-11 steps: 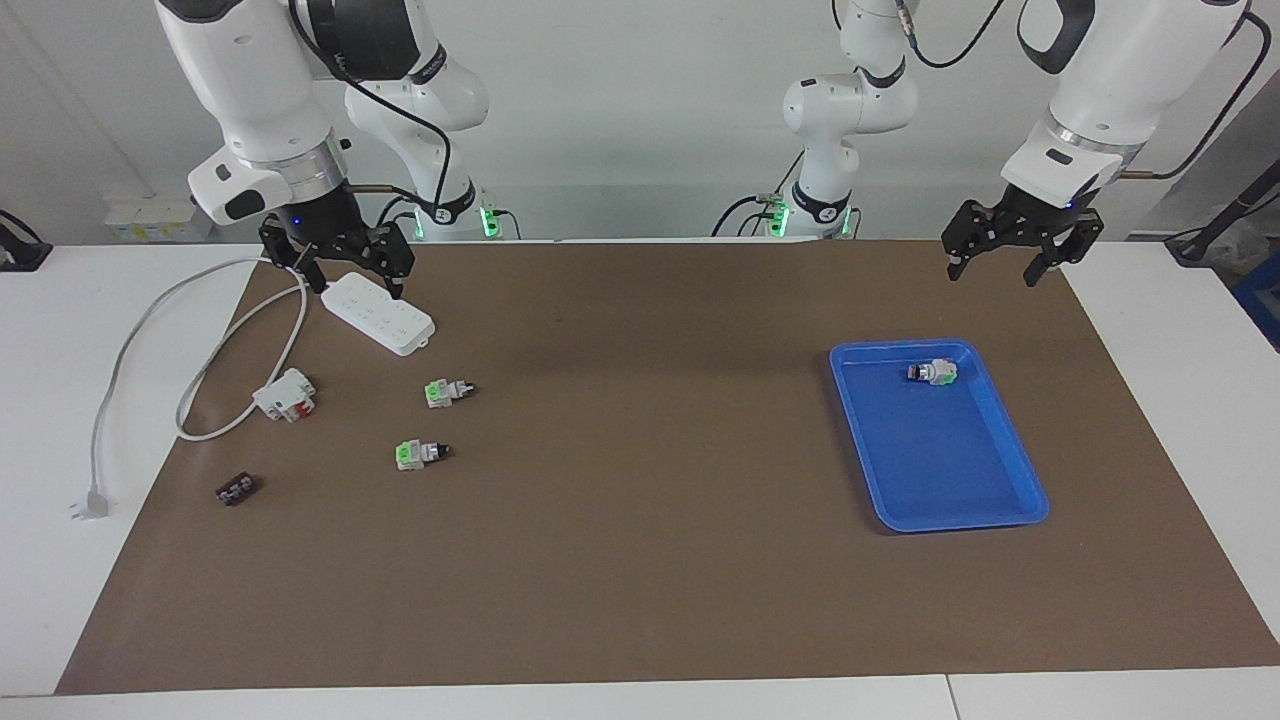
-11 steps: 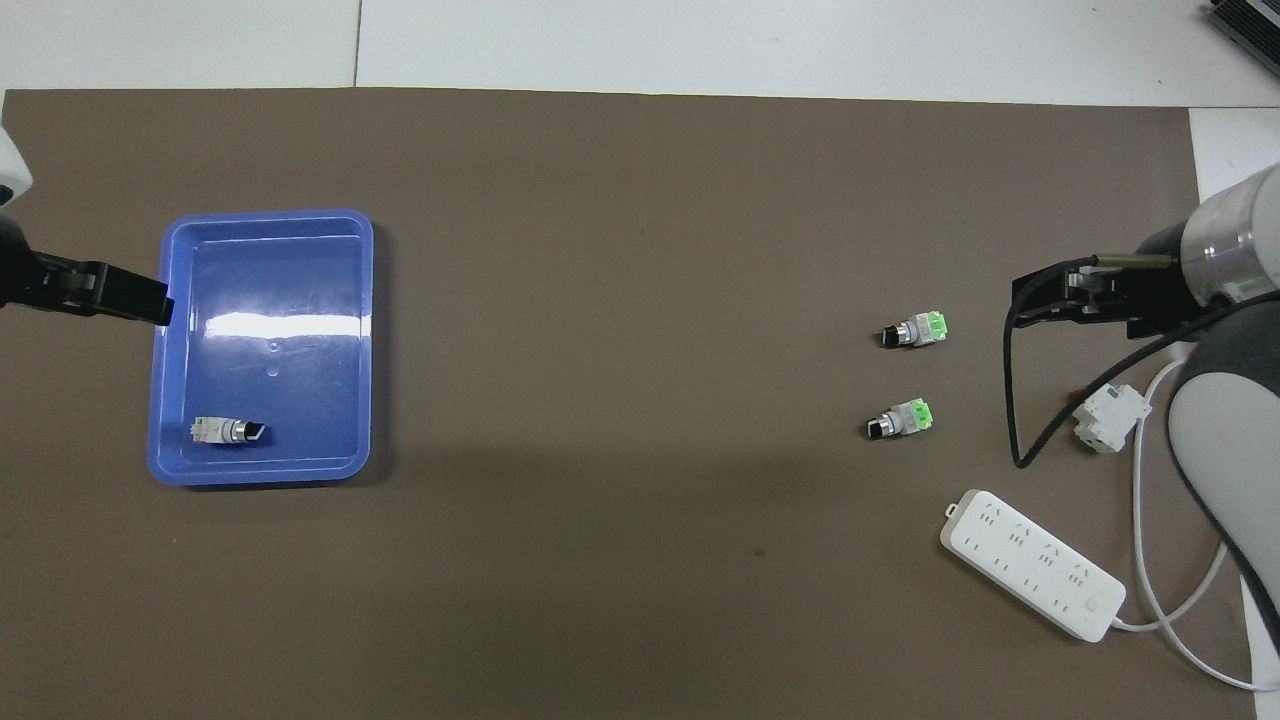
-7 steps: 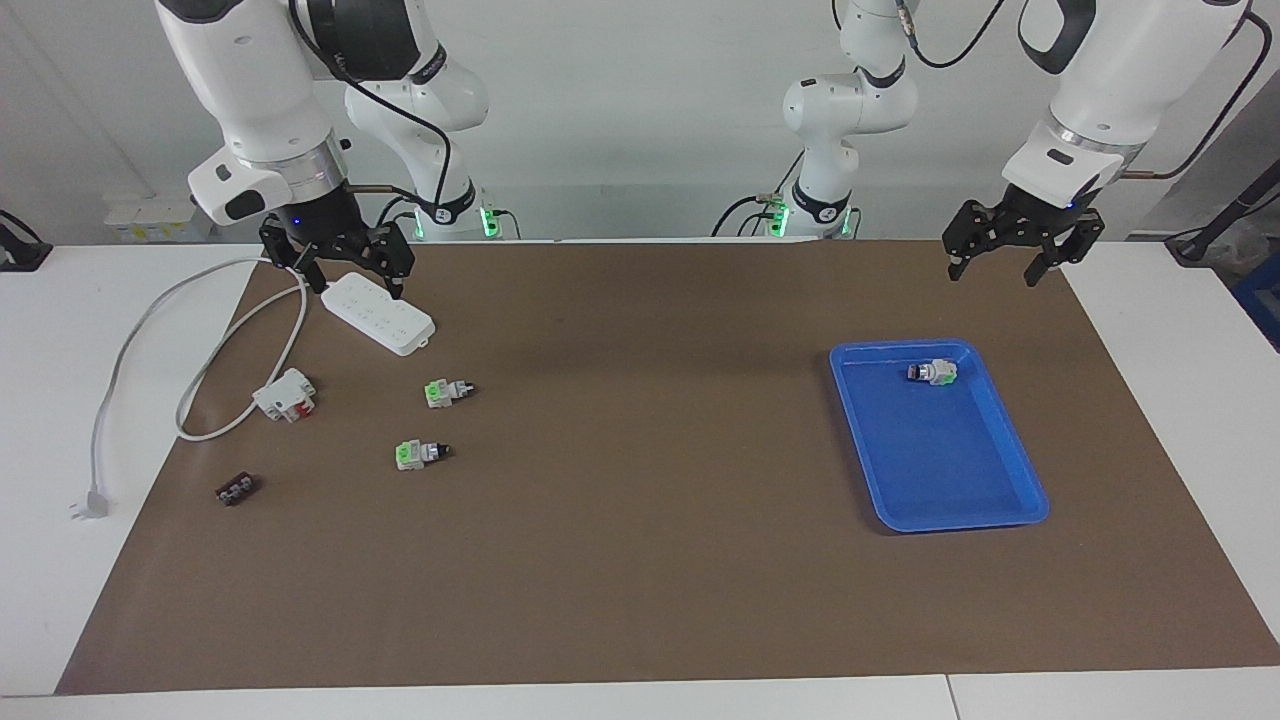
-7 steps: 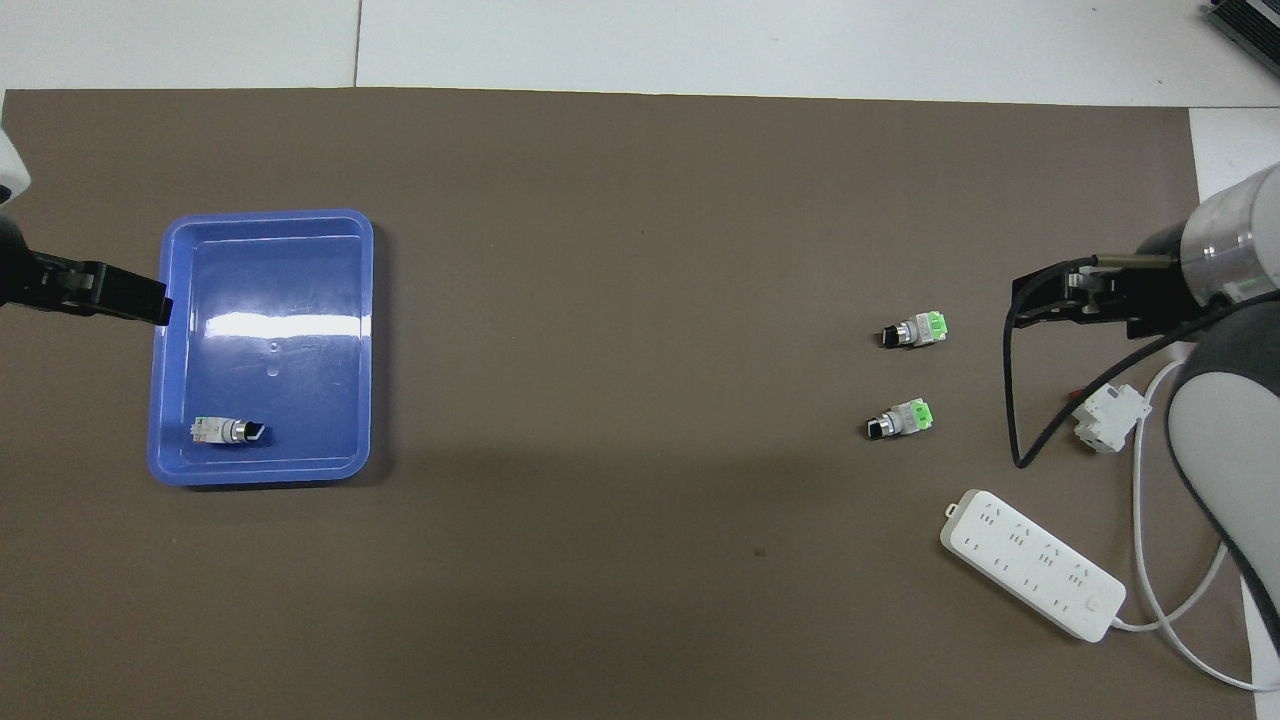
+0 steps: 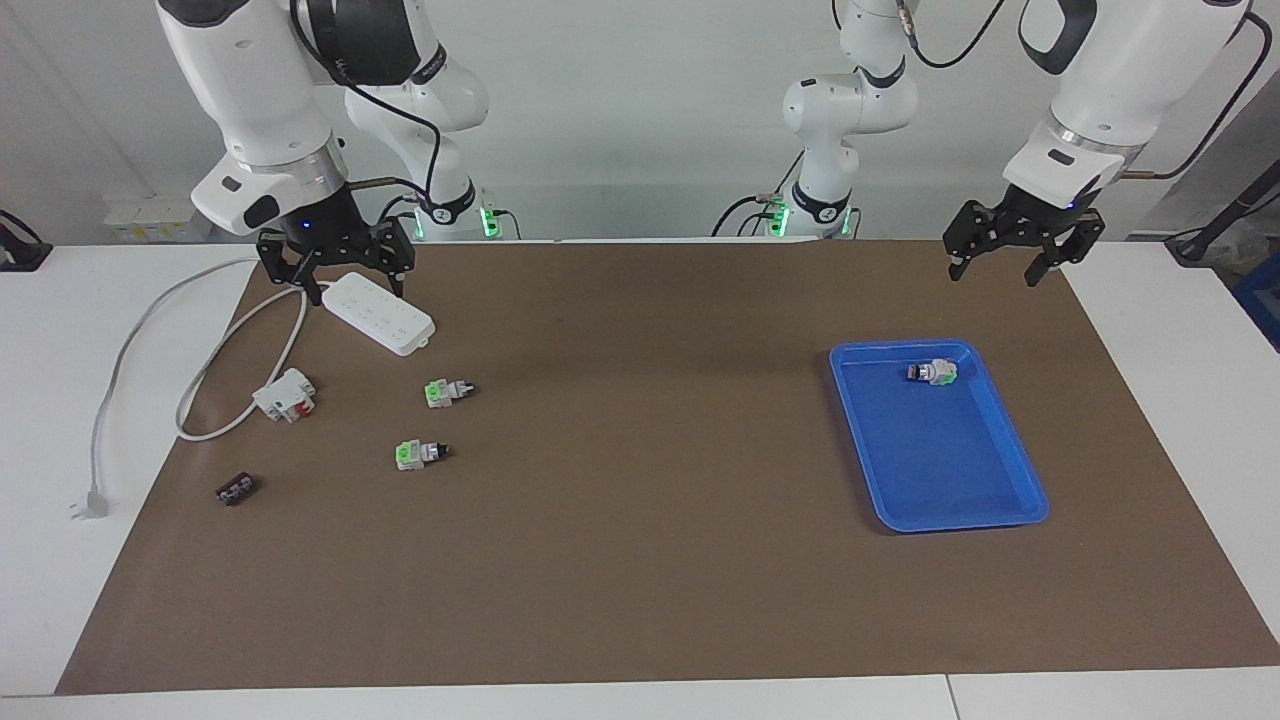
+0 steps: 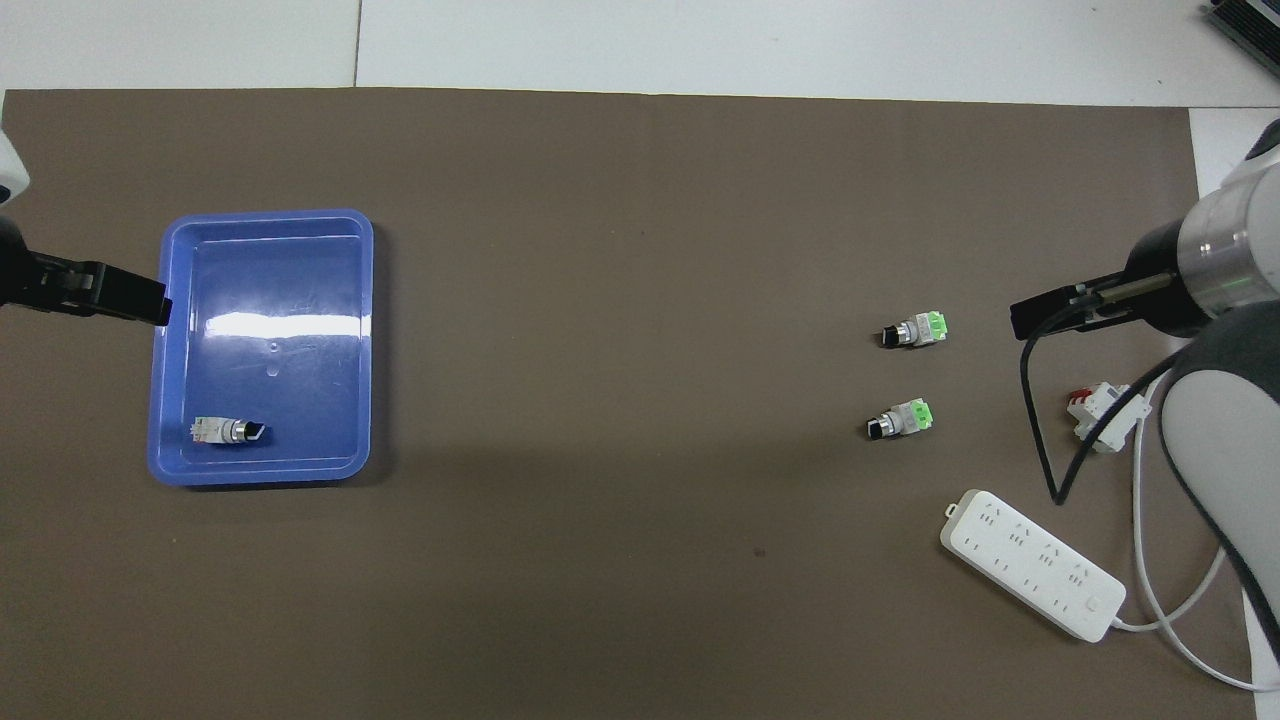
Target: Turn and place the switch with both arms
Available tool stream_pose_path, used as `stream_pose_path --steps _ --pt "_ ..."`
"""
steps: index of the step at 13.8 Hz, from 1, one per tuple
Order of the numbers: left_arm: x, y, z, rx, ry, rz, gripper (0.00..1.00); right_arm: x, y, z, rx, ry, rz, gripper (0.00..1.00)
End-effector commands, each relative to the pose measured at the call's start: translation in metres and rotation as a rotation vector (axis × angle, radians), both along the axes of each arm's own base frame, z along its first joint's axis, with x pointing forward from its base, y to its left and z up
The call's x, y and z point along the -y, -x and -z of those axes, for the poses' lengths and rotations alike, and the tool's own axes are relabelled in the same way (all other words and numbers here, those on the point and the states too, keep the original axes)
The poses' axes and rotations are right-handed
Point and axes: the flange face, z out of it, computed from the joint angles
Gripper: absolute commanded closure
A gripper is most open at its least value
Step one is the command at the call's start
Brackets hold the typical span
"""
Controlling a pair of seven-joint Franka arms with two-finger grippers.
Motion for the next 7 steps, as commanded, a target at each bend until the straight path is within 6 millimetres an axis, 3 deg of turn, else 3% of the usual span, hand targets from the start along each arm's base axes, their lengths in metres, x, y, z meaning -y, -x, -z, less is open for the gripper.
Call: stream_pose_path --steps 1,7 --pt "-0.002 0.005 -0.002 0.002 -0.005 -0.012 0.02 0.017 -0.003 0.011 0.005 -0.009 -0.255 0.00" --pt "-0.001 0.003 -0.003 0.013 -0.002 -0.074 0.03 0.038 -0.033 0.053 -0.003 0.004 -0.866 0.00"
